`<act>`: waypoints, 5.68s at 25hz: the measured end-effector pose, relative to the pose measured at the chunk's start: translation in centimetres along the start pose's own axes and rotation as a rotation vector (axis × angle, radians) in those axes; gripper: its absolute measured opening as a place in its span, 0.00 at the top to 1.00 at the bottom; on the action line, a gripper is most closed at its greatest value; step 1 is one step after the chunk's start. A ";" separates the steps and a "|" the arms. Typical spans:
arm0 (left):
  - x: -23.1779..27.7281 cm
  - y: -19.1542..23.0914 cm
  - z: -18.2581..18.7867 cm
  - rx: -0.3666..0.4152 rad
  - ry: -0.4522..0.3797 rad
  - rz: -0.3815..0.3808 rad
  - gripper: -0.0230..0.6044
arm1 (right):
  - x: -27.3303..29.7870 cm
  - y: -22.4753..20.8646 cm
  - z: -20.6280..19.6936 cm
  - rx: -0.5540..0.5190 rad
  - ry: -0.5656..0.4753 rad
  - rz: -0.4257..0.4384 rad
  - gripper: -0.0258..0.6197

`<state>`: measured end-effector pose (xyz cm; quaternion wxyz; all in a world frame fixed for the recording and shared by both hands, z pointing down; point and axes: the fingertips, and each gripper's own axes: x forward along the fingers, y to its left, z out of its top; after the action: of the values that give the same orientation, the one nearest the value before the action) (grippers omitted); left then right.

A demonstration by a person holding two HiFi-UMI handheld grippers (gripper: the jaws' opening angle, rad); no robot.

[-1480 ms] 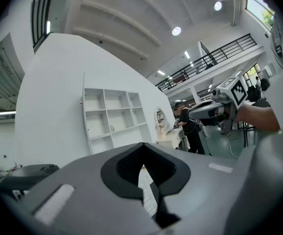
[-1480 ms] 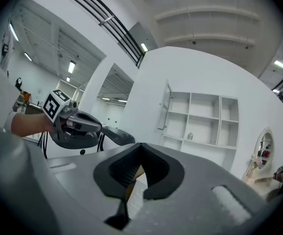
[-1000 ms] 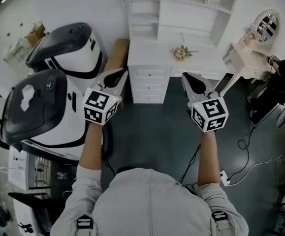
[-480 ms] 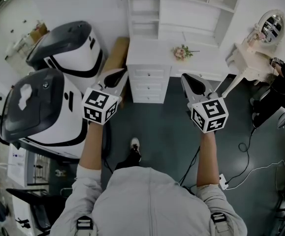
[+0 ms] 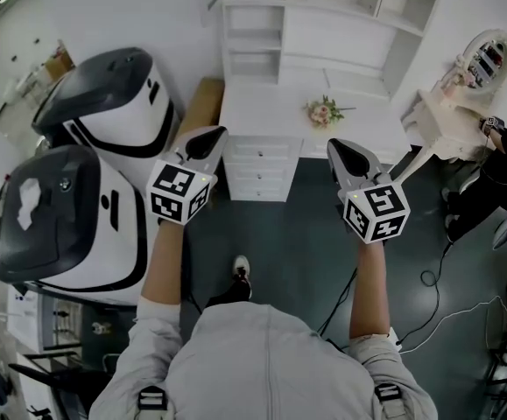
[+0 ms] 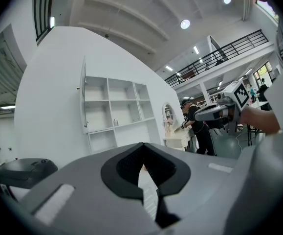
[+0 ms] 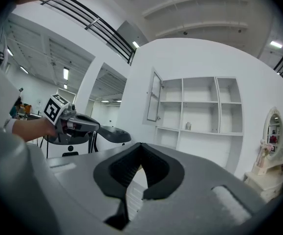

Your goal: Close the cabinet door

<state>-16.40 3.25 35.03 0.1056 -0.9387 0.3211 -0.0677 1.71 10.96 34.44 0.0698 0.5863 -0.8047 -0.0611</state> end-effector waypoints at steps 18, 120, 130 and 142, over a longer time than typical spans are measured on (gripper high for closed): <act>12.3 15.1 -1.6 -0.040 -0.002 0.007 0.93 | 17.5 -6.8 1.2 0.004 0.018 -0.006 0.96; 53.1 26.7 4.8 -0.115 -0.070 0.254 0.85 | 42.1 -41.3 -5.1 0.143 0.033 0.225 0.96; 57.1 28.5 4.8 -0.099 -0.096 0.220 0.90 | 44.4 -43.3 -5.7 0.163 0.061 0.126 0.96; 60.3 30.3 4.8 -0.082 -0.090 0.212 0.94 | 44.8 -44.6 -6.0 0.188 0.081 0.051 0.96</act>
<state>14.02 -56.54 26.66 0.0879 -0.9050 0.4161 -0.0006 30.95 -45.38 34.13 0.0484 0.5715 -0.8182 0.0402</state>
